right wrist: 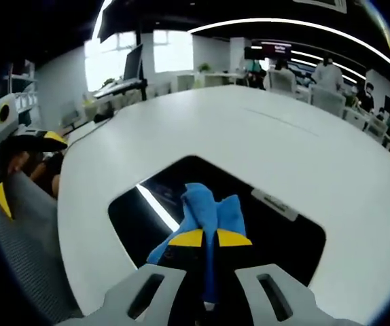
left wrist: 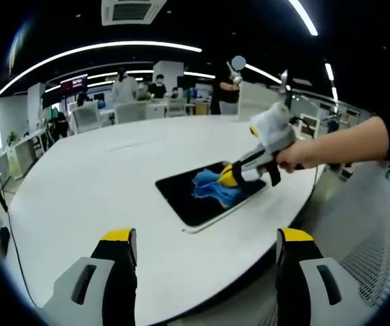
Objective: Wipe the mirror surface with the cleaning cloth until all visible marks leave the cleaned area.
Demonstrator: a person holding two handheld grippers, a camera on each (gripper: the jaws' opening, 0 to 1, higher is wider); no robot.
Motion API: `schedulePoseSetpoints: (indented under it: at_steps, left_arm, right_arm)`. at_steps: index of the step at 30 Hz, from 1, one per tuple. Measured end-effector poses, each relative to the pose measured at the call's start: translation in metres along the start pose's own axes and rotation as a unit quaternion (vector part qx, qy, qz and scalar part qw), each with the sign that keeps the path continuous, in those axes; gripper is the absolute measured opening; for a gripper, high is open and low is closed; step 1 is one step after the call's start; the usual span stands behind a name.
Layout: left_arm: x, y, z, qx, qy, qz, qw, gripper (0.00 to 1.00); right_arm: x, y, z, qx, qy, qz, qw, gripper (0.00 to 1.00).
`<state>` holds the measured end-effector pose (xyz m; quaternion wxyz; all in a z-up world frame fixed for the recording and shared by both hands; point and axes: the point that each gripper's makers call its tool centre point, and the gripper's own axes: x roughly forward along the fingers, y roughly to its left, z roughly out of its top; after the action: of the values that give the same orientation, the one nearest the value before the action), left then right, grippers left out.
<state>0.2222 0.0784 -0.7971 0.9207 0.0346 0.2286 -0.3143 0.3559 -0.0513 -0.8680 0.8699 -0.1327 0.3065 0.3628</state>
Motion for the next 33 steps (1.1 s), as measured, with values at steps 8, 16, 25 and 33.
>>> schedulePoseSetpoints:
  at_steps: [8,16,25,33]
  left_arm:
    - [0.0,0.0,0.0,0.001,0.0,-0.002,1.0,0.84]
    - [0.0,0.0,0.0,0.001,0.001,-0.001,1.0,0.84]
    - [0.0,0.0,0.0,0.0,0.001,0.0,1.0,0.84]
    - [0.001,-0.001,0.0,0.001,0.002,-0.002,1.0,0.84]
  right_arm:
    - [0.009,-0.013,0.007,0.017,-0.001,-0.015,0.9997,0.0]
    - [0.014,-0.019,0.011,0.026,0.005,-0.02,0.9995,0.0]
    - [0.021,-0.029,0.017,0.032,0.009,-0.031,0.999,0.0]
    - [0.027,-0.037,0.02,0.033,0.015,-0.04,0.9985,0.0]
